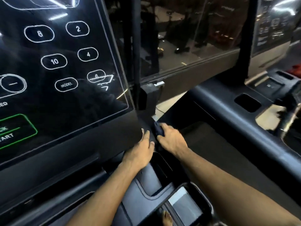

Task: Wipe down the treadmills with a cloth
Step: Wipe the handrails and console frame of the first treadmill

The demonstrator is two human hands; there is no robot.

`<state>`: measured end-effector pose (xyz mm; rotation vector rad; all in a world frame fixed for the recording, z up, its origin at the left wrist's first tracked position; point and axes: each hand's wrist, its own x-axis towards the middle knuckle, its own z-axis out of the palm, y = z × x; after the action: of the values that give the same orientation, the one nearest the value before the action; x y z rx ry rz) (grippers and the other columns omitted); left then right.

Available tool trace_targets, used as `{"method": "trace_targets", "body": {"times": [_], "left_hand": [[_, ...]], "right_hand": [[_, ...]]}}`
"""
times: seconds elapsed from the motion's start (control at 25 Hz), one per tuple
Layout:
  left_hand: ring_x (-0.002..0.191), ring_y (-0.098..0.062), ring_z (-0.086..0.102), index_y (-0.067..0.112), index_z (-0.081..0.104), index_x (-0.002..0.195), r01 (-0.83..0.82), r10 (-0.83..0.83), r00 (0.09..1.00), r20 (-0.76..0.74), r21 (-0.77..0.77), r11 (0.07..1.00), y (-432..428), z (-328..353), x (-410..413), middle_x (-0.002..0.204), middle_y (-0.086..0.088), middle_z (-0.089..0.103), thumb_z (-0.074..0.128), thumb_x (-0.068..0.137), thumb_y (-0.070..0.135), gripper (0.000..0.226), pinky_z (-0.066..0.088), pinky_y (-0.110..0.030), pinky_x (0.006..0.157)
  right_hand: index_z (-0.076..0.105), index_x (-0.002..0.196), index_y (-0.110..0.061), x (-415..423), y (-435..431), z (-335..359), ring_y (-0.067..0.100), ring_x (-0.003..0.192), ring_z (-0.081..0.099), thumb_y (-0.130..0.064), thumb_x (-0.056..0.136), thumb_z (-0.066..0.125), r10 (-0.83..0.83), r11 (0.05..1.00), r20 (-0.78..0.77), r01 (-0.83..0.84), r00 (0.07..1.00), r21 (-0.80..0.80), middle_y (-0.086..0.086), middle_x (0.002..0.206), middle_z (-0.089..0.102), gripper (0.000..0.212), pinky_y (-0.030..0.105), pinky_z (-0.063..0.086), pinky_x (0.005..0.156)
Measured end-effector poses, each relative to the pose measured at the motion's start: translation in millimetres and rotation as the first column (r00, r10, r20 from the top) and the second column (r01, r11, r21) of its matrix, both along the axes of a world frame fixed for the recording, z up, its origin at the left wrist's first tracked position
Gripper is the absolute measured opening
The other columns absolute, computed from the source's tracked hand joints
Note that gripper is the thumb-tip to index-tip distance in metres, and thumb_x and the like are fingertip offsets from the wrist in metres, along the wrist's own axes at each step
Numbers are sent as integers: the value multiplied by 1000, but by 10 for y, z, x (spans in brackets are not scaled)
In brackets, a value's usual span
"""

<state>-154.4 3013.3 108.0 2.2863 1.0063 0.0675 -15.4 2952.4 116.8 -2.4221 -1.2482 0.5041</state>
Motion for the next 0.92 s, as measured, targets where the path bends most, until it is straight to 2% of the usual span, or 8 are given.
{"method": "trace_targets", "body": {"times": [0.16,0.24,0.32,0.4,0.52,0.68,0.84,0.92], "left_hand": [[150,-27,2,8,15,153,-53,74,988,-133,152,987,84,-11,317,163,-12,1,32,103,25,56,-2,-39,118],[150,-25,0,11,12,154,-28,105,963,-250,295,955,135,19,458,163,-10,3,27,103,29,56,0,-47,120],[150,-23,1,14,12,154,-28,139,944,-300,347,938,164,-36,547,163,-7,4,24,103,34,57,6,-52,120],[150,-22,0,15,11,154,-29,144,930,-338,324,946,138,-102,588,164,-6,4,23,102,35,57,7,-51,120],[151,-19,-2,16,10,155,-25,152,926,-344,348,937,227,-100,685,164,-4,2,21,102,35,57,4,-49,121],[150,-16,-1,17,12,155,-45,168,930,-326,353,934,348,-126,741,164,-2,4,25,102,34,57,4,-45,122],[150,-14,1,15,15,154,-72,183,936,-302,344,936,419,-114,776,163,-2,7,23,96,31,61,1,-41,122],[150,-15,1,15,17,154,-70,179,942,-284,354,933,471,-147,791,163,-3,7,22,95,33,62,0,-41,122]], "right_hand": [[31,153,-37,211,354,-197,36,135,45,-55,92,45,133,982,37,-127,990,-136,7,153,43,64,45,36,112],[29,151,-44,462,563,-152,36,133,49,-64,93,35,179,941,28,-163,983,-298,5,152,46,62,53,36,109],[37,145,-44,678,689,-150,37,131,50,-63,93,35,143,931,-59,-154,988,-330,7,148,50,55,54,38,107],[33,146,-48,654,524,-277,35,132,44,-59,95,36,181,949,-49,-187,982,-253,-3,154,43,52,54,36,108],[25,153,-50,635,516,-434,28,142,27,-52,101,38,265,961,-104,-271,959,-47,-15,162,25,53,57,18,118],[41,150,-40,910,1083,-610,21,142,37,-39,100,49,148,989,-416,-142,897,44,-5,157,39,50,32,27,114],[48,147,-36,765,1090,-823,17,144,34,-36,96,46,362,917,-218,-303,906,261,-6,158,38,51,31,24,120],[50,143,-43,1029,1405,-842,16,141,39,-37,96,51,212,974,-504,-143,837,173,-7,154,44,48,29,30,112]]}}
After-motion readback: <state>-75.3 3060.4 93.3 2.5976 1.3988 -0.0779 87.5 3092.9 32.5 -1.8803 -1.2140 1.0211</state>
